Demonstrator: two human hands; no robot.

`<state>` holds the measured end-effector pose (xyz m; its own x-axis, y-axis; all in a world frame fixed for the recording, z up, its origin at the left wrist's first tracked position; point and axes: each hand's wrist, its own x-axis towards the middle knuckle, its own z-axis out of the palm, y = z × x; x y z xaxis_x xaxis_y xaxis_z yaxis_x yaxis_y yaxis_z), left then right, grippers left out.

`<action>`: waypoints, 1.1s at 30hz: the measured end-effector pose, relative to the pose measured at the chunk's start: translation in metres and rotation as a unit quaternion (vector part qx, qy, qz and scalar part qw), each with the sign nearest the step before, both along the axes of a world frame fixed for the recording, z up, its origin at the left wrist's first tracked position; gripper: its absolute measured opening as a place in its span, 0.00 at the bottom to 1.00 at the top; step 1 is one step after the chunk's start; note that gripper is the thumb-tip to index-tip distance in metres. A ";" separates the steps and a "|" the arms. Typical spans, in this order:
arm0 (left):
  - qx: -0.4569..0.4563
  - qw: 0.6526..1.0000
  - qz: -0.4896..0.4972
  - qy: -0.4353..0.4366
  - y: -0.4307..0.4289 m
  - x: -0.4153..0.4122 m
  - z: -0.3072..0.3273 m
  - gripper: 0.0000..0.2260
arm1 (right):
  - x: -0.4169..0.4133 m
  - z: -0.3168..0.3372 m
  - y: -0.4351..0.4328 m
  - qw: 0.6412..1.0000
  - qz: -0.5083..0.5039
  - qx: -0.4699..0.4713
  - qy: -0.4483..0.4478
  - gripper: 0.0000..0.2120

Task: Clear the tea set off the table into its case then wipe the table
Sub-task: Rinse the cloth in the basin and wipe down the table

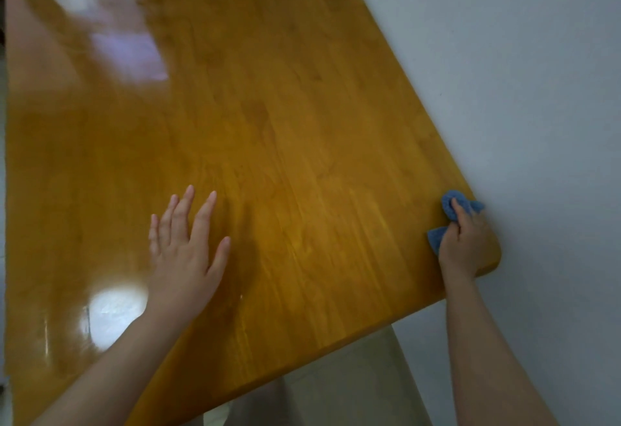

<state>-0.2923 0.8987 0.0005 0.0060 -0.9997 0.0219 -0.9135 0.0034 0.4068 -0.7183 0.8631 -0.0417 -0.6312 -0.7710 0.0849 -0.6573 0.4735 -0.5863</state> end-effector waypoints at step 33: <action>0.020 0.999 -0.024 -0.019 -0.015 -0.074 0.012 0.28 | 0.002 0.025 0.006 0.985 0.112 -0.016 0.134 0.23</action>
